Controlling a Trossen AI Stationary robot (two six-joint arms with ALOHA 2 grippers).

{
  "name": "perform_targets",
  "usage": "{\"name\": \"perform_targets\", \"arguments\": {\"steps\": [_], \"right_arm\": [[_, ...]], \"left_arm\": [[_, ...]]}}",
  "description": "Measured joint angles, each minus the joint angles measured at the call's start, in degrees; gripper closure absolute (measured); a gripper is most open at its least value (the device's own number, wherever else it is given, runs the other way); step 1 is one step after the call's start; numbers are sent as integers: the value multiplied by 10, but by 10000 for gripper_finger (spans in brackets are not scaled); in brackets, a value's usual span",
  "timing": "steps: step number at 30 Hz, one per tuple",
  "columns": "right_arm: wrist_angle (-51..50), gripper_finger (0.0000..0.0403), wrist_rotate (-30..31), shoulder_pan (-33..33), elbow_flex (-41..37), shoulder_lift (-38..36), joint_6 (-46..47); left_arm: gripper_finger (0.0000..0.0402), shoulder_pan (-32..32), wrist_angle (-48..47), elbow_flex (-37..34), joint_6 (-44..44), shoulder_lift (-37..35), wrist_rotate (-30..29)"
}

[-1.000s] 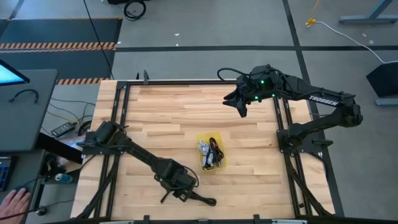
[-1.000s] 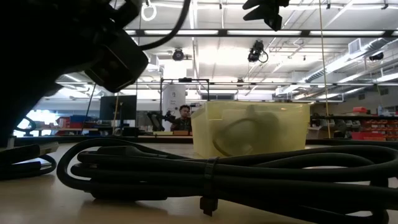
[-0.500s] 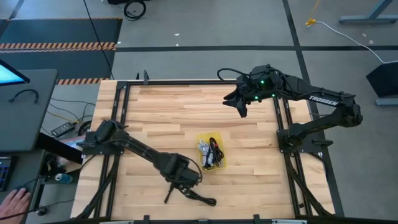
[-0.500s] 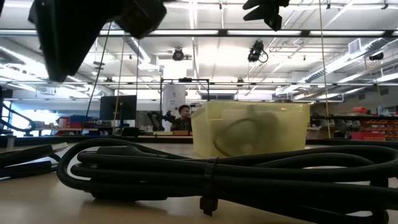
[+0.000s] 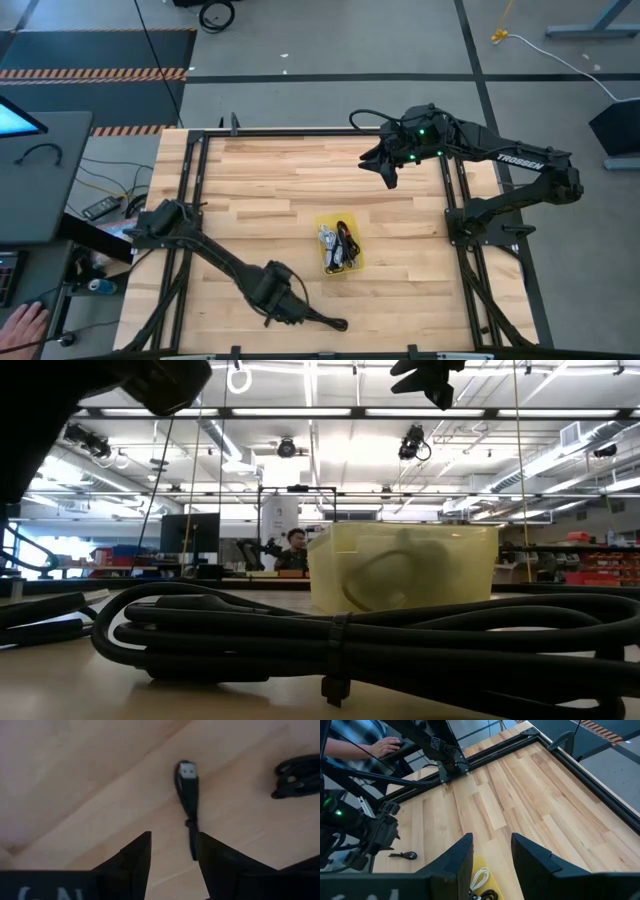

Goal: Pick and place USB-C Cables
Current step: Put the black charger cable into the yellow bin

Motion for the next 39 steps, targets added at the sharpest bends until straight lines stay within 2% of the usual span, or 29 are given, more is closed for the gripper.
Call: {"name": "perform_targets", "arguments": {"steps": [5,11,29,39], "right_arm": [[0,264,0,0,0,0,0],[0,264,0,0,0,0,0],[-1,264,-4,0,0,0,0],[-2,264,-16,0,0,0,0]], "left_arm": [[240,-10,45,-15,-35,0,-1],[240,-13,46,-15,-70,0,-10],[240,-24,96,-14,-82,42,-10],[239,-34,101,-15,-86,60,13]]}}
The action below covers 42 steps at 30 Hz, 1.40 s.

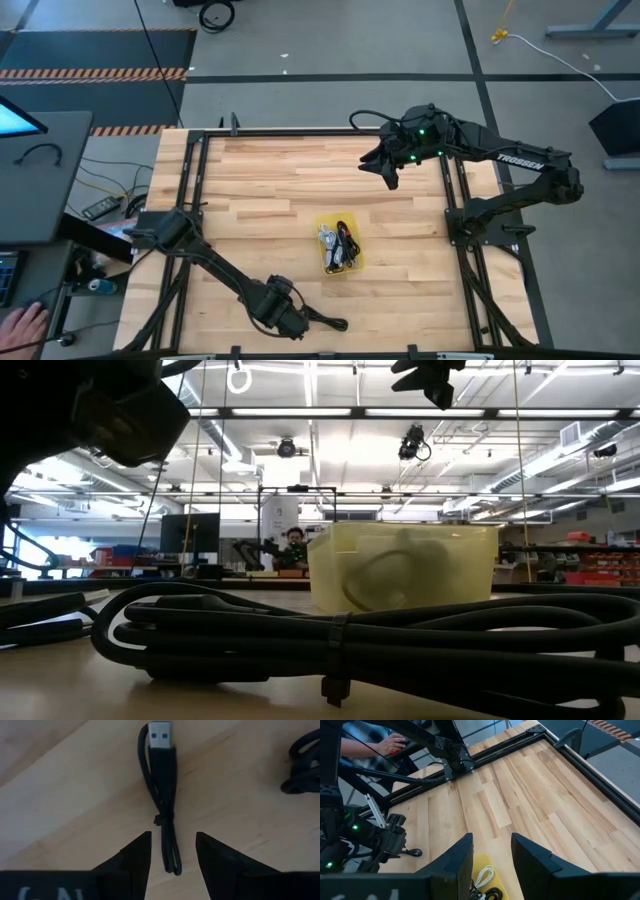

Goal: Pick and place USB-C Cables
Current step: Put the black charger cable into the yellow bin

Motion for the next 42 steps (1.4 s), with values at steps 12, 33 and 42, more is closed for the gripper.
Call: {"name": "perform_targets", "arguments": {"steps": [12,33,42], "right_arm": [[0,264,-1,0,0,0,0],[2,264,-5,1,0,0,0],[1,264,-5,1,0,0,4]], "left_arm": [[239,0,0,0,-11,2,-26],[263,3,16,3,-10,36,-13],[383,9,4,15,34,39,-15]]}}
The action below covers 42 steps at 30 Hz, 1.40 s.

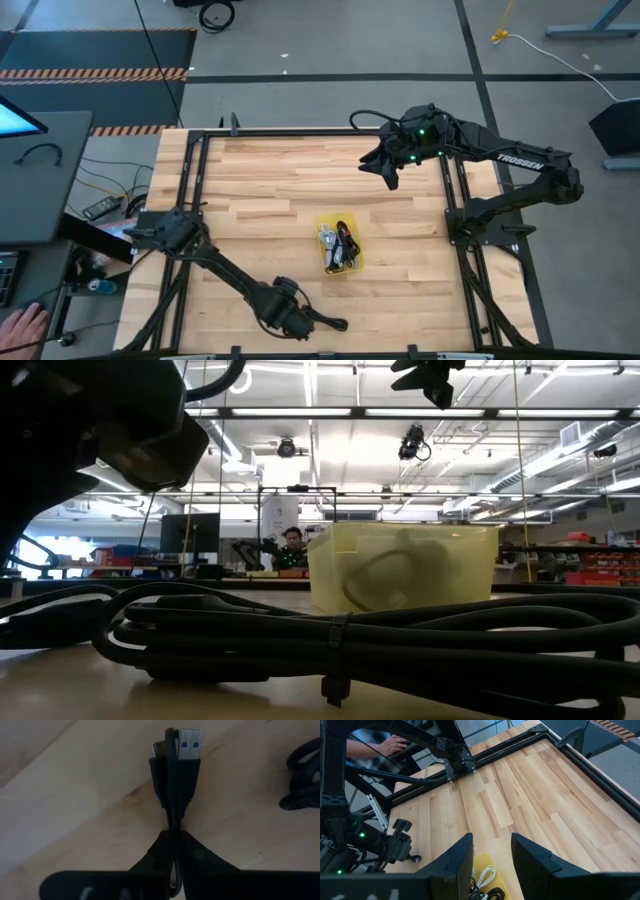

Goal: Pick and place USB-C Cables
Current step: Put the black charger cable into the yellow bin

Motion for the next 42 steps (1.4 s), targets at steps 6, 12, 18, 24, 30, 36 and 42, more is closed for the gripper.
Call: {"name": "perform_targets", "arguments": {"steps": [6,12,18,24,30,36,42], "right_arm": [[1,264,0,0,0,0,0],[2,264,0,-5,0,-2,-3],[3,264,1,-27,0,-21,-7],[3,264,1,-62,0,-66,-21],[3,264,2,-89,0,-114,-39],[-3,264,2,-97,0,-149,-58],[-20,264,0,-97,0,-167,-74]], "left_arm": [[383,22,-135,96,35,4,-76],[383,62,-254,236,31,2,-219],[383,116,-222,279,58,1,-289],[383,156,-148,274,45,1,-297],[383,177,-69,266,31,1,-319],[383,186,-27,266,8,24,-334],[383,186,-1,265,-30,64,-309]]}}
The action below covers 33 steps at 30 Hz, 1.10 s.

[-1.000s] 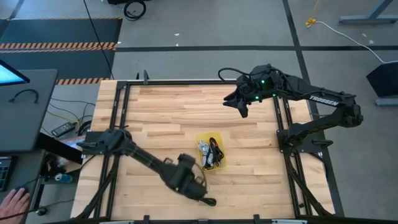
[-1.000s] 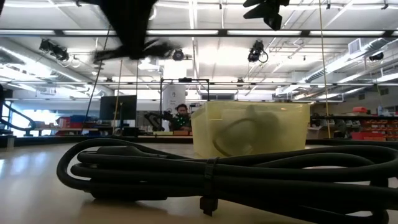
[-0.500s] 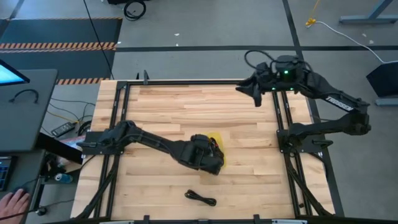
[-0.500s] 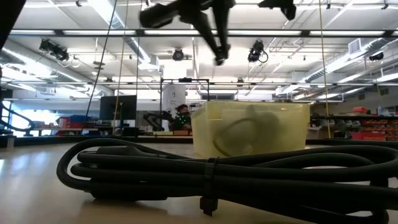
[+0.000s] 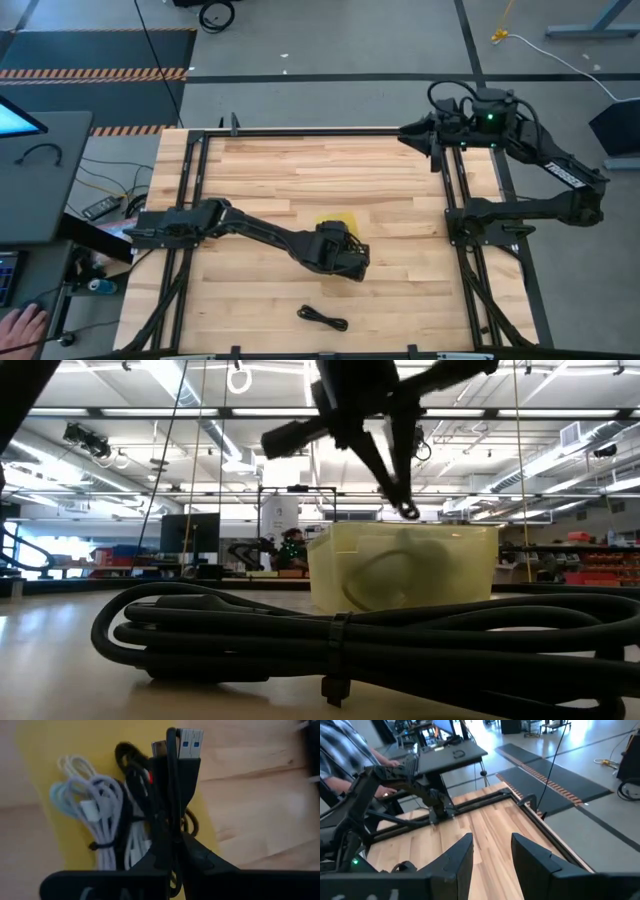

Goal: Pick and place USB-C Cables
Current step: Put the black charger cable into the yellow bin

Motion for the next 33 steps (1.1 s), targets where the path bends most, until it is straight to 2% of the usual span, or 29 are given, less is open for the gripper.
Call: {"name": "perform_targets", "arguments": {"steps": [2,10,24,33], "right_arm": [[-15,264,0,0,0,-3,-5],[-55,264,0,0,0,-3,-31],[-56,264,1,0,0,-2,-42],[-56,264,1,0,0,-2,-42]], "left_arm": [[383,0,20,1,-7,10,9],[384,2,2,1,-25,16,10],[384,10,-19,1,-14,16,11],[302,10,2,1,29,16,14]]}}
